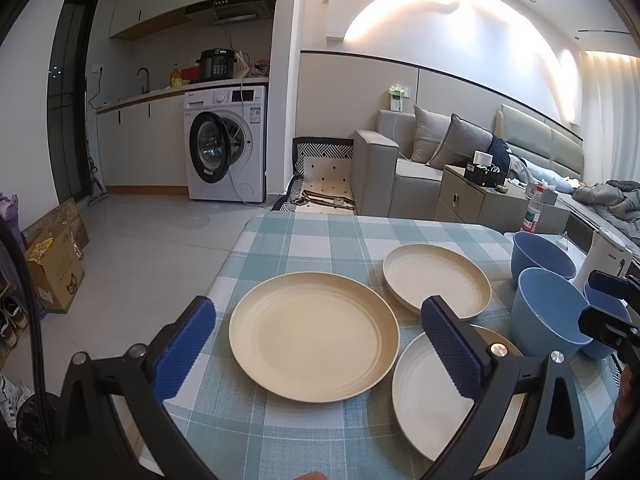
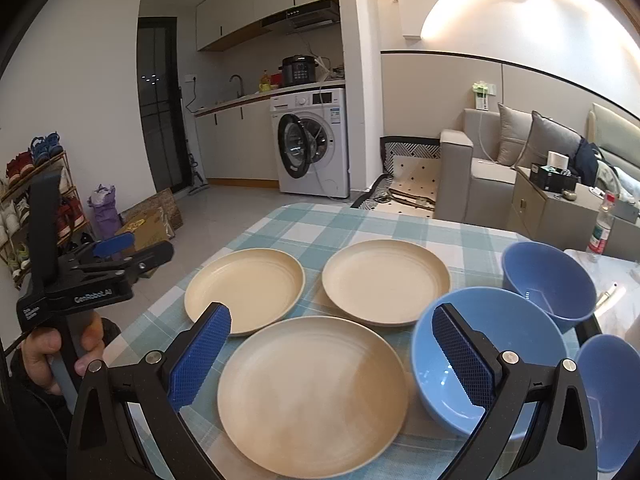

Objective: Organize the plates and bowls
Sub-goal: 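Move both grippers toward the rim of the nearest cream plate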

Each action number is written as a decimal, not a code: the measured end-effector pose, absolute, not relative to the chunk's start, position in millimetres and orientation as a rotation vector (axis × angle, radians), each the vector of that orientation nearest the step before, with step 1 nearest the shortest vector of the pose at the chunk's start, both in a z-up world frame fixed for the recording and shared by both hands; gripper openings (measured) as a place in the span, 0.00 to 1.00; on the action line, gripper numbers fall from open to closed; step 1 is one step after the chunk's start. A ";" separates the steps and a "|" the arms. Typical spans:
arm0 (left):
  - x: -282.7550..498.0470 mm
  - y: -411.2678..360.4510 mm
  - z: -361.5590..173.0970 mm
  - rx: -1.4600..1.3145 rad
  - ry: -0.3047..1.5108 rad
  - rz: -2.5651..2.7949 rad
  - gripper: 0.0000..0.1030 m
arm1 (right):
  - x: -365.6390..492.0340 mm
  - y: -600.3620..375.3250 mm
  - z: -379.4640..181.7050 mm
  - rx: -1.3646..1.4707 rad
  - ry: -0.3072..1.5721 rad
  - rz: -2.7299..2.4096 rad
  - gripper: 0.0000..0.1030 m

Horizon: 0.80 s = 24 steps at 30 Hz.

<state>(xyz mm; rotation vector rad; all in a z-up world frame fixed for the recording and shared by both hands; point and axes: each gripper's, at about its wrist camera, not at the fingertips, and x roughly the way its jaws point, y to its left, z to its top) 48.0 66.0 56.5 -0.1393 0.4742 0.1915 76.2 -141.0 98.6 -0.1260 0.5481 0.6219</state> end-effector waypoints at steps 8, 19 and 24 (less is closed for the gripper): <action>61.2 78.2 49.9 -0.150 0.510 0.206 1.00 | 91.3 -115.7 94.6 -0.156 0.581 0.607 1.00; 70.5 103.1 31.9 -0.202 0.567 0.224 1.00 | 117.2 -79.3 85.0 -0.135 0.647 0.638 1.00; 73.2 114.0 24.1 -0.225 0.585 0.245 1.00 | 128.4 -65.3 77.2 -0.130 0.683 0.650 1.00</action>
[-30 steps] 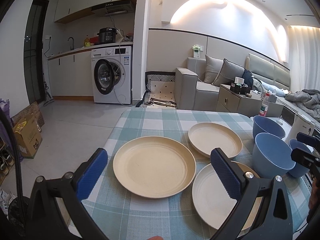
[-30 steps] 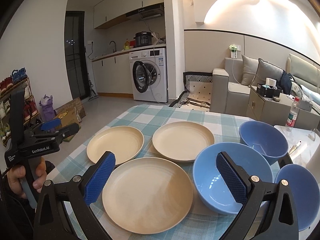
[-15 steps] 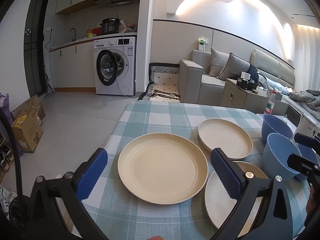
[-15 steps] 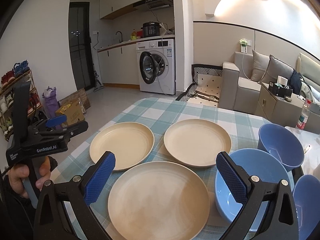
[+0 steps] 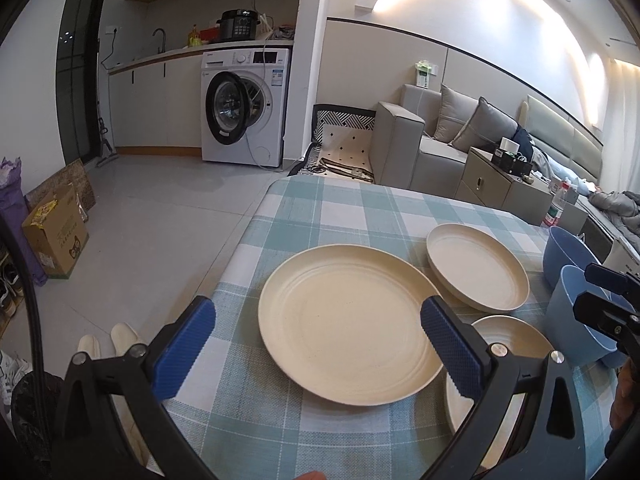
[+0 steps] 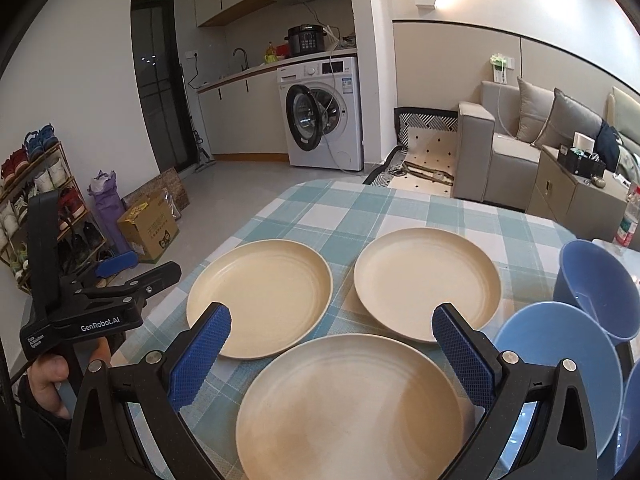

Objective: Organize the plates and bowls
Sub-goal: 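Move both grippers toward the rim of the nearest cream plate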

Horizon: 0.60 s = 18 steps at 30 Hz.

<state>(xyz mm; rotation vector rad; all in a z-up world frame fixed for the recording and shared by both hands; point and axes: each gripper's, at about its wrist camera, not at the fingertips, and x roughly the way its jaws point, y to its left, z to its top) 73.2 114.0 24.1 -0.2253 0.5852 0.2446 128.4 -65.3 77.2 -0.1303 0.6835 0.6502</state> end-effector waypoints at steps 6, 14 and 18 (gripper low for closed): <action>76.7 127.8 13.9 -0.265 0.601 0.266 1.00 | 139.3 -49.8 68.8 -0.139 0.713 0.660 1.00; 83.3 137.0 -1.6 -0.281 0.638 0.278 1.00 | 151.7 -32.4 57.5 -0.156 0.751 0.655 1.00; 85.1 140.2 -8.3 -0.283 0.652 0.285 1.00 | 160.9 -26.2 48.5 -0.155 0.777 0.660 1.00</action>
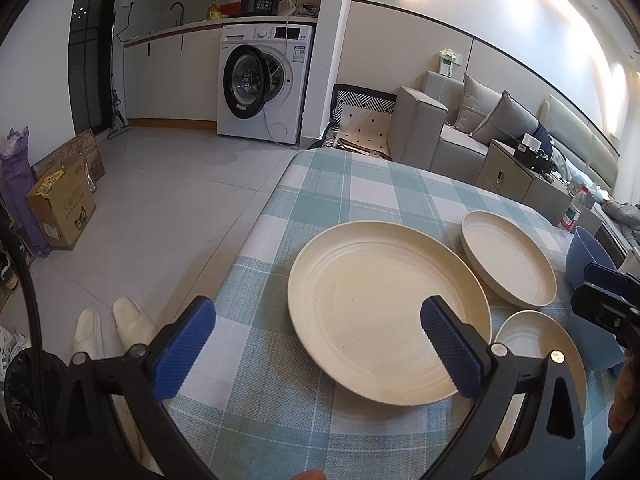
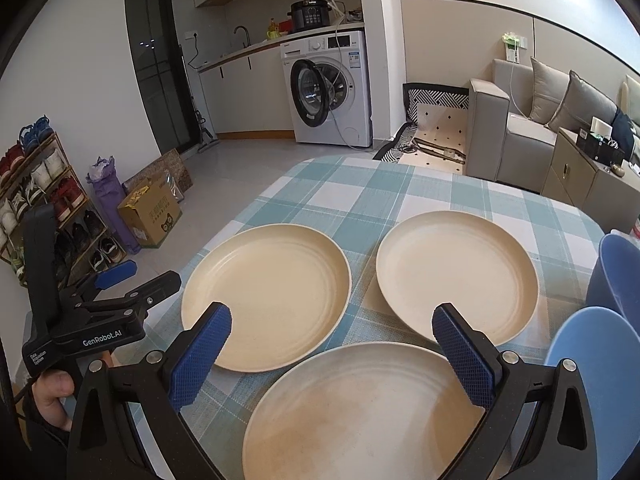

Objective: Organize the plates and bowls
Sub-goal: 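Move both grippers toward the rim of the nearest cream plate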

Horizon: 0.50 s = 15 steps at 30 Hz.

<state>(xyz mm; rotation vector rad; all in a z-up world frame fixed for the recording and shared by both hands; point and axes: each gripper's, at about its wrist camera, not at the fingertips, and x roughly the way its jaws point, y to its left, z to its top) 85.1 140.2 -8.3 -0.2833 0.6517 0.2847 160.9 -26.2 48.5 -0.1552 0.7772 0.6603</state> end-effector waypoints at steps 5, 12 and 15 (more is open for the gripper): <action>87.3 145.1 -14.8 -0.294 0.667 0.293 1.00 | 171.1 -20.2 38.3 -0.155 0.808 0.658 1.00; 88.6 150.1 -20.1 -0.306 0.675 0.306 1.00 | 180.9 -14.3 29.8 -0.155 0.828 0.647 1.00; 89.4 153.0 -22.7 -0.318 0.678 0.284 1.00 | 185.7 -11.1 25.2 -0.154 0.845 0.654 0.99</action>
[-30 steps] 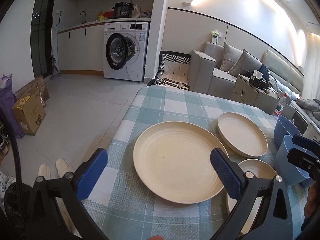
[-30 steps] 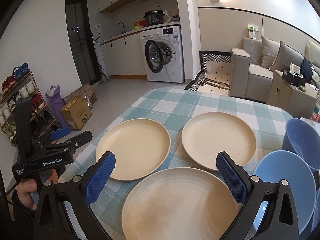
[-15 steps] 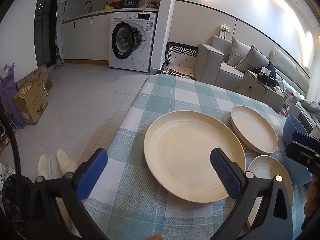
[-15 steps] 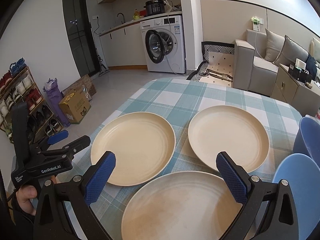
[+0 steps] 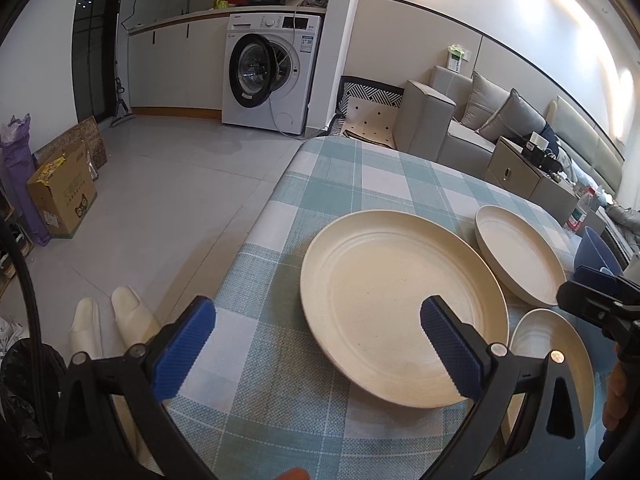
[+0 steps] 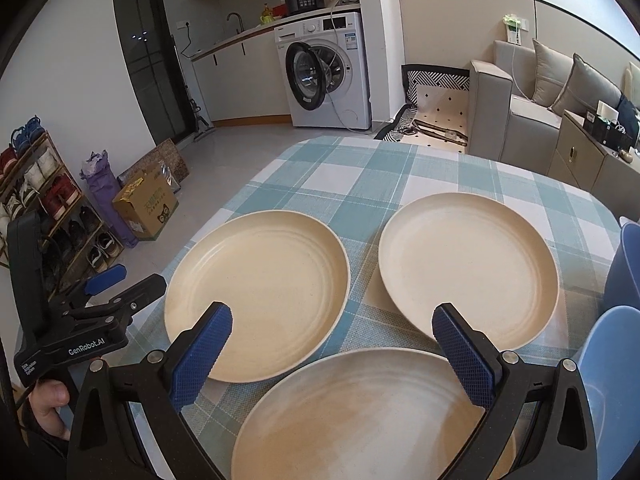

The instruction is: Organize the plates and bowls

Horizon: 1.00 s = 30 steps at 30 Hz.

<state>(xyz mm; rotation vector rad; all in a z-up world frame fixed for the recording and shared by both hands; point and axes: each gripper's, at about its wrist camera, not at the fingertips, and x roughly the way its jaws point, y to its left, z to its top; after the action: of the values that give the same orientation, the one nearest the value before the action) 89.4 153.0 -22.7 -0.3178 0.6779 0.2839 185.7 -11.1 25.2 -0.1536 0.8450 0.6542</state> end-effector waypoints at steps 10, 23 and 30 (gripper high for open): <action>91.4 159.3 -33.0 -0.331 0.691 0.284 0.99 | 201.3 5.5 2.6 -0.175 0.926 0.678 0.84; 96.8 161.9 -46.6 -0.356 0.734 0.247 0.86 | 213.0 20.4 -18.2 -0.187 0.995 0.698 0.69; 101.3 155.5 -51.5 -0.338 0.758 0.212 0.72 | 218.5 27.3 -25.5 -0.205 1.017 0.701 0.60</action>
<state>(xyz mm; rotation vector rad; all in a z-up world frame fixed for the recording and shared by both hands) 101.3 155.5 -51.5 -0.3380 0.7582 0.2122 218.5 27.3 -25.5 -0.2053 1.0172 0.7011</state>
